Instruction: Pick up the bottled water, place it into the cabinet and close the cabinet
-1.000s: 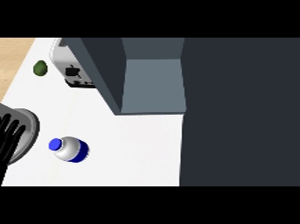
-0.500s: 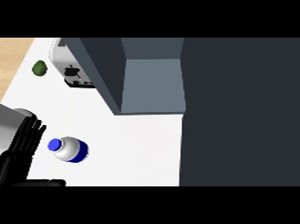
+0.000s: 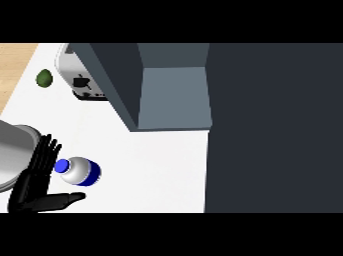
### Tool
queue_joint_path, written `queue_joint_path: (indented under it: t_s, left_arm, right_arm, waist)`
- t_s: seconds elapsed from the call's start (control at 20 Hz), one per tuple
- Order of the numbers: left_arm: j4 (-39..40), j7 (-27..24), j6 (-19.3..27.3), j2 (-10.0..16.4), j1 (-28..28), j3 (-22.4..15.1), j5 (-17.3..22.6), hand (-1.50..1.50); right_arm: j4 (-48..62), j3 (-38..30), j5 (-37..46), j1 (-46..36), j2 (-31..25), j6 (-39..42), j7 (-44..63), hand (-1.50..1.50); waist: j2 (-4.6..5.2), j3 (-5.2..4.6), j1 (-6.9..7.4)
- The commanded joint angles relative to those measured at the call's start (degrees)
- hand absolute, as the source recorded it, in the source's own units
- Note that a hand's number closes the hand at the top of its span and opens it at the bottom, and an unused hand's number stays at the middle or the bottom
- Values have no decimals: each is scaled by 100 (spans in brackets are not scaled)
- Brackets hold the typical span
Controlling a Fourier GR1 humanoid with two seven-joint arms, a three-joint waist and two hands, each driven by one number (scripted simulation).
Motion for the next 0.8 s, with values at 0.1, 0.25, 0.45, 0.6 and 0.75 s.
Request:
queue_joint_path:
  t_s: [0.1,0.25,0.45,0.6,0.75]
  left_arm:
    - [1468,-890,-56,-8,-508,5,-181,-150]
    - [2224,-1440,-554,127,-606,-78,-259,-150]
    - [2858,-1549,-1111,272,-888,-11,-69,-150]
    - [3383,-1642,-774,166,-1474,76,-121,-150]
    - [3831,-2168,-768,10,-1468,108,-116,-150]
  right_arm:
    - [-785,-85,-336,330,-127,45,241,-150]
    - [-661,-166,-452,138,-129,13,317,-150]
    - [-778,332,36,590,-41,57,113,-150]
    - [-928,157,-258,973,-142,194,-101,-150]
    - [-637,179,-114,651,-50,105,-60,-150]
  waist:
    - [4,0,19]
    - [27,-6,23]
    - [12,-7,6]
    - [13,-8,-54]
    - [23,-8,7]
